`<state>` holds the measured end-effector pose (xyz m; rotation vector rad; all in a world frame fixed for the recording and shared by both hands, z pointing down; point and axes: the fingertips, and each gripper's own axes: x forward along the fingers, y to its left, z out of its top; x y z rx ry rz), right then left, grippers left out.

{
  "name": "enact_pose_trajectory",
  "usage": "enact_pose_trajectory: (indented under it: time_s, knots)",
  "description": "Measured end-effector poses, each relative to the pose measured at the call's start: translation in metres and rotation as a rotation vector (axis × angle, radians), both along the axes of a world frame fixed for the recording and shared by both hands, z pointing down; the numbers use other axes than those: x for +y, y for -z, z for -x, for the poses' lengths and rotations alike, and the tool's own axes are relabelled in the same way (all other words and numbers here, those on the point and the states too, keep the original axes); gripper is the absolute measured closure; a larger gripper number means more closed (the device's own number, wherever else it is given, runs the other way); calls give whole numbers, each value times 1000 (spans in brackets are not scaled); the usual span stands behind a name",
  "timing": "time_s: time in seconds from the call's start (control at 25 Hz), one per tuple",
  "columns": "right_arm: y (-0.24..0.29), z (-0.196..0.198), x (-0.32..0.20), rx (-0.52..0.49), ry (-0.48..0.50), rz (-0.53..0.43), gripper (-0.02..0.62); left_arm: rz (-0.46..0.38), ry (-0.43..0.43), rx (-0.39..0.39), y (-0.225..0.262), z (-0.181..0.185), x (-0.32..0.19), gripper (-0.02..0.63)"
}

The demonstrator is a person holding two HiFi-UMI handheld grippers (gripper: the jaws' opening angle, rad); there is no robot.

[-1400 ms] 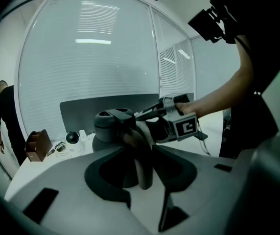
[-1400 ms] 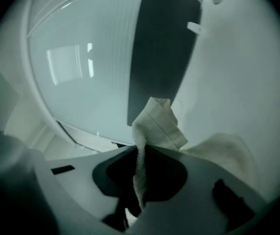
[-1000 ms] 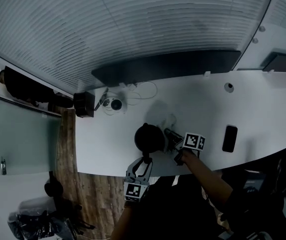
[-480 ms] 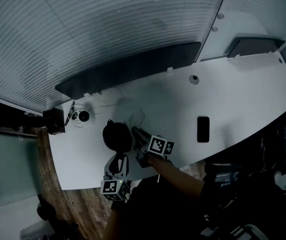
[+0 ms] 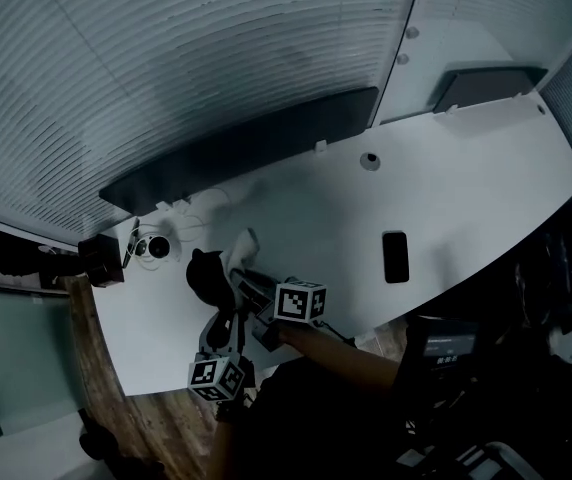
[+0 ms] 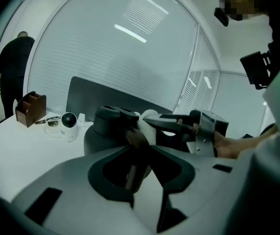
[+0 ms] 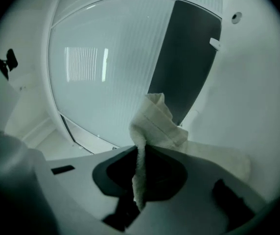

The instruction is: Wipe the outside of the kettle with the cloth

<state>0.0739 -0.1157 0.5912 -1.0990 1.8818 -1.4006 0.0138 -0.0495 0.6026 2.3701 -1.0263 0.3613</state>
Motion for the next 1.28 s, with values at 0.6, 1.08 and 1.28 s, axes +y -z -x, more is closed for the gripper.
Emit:
enact_pose_trajectory:
  time_s: [0.6,1.08,1.28]
  knots:
    - [-18,-13,35,28,-2,32,560,40,-60,48,-5,-29,13,485]
    - [-22,-16,37,-69,42,13,560,93,-54,114,-3,-37,-2,488]
    - [-73,-20,45,-7,58,106,560,75,-92,87,-6,-31,4,488]
